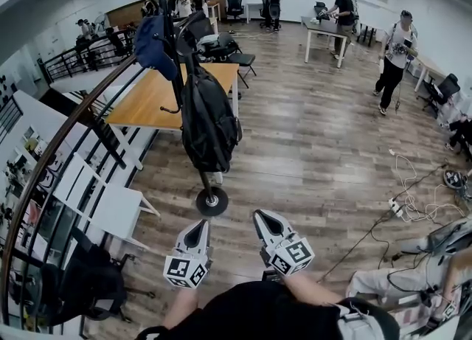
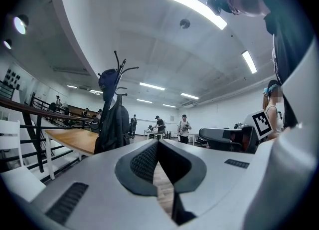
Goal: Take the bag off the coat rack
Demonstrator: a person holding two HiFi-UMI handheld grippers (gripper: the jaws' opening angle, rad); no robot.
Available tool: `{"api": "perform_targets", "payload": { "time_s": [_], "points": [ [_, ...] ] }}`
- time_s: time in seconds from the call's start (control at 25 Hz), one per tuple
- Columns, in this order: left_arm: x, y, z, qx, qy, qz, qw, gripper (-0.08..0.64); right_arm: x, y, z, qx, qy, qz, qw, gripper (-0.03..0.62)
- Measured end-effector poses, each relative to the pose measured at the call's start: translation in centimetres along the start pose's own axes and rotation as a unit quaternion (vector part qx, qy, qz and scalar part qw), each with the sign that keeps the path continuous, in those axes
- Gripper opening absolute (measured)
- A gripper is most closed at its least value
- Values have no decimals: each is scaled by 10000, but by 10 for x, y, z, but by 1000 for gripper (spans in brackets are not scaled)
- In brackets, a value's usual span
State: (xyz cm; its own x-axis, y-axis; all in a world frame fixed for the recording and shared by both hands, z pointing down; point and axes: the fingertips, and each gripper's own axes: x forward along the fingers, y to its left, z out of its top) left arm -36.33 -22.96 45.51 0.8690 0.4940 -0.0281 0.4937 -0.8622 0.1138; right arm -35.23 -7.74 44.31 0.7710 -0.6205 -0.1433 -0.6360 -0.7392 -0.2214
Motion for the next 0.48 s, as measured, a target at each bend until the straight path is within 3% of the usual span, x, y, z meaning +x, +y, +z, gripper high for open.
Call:
{"api": "perform_targets", "payload": {
  "time_s": [0.48],
  "points": [
    [46, -29, -2, 199, 69, -142, 9997, 11, -19, -49, 5, 302, -134, -6, 9995, 34]
  ]
}}
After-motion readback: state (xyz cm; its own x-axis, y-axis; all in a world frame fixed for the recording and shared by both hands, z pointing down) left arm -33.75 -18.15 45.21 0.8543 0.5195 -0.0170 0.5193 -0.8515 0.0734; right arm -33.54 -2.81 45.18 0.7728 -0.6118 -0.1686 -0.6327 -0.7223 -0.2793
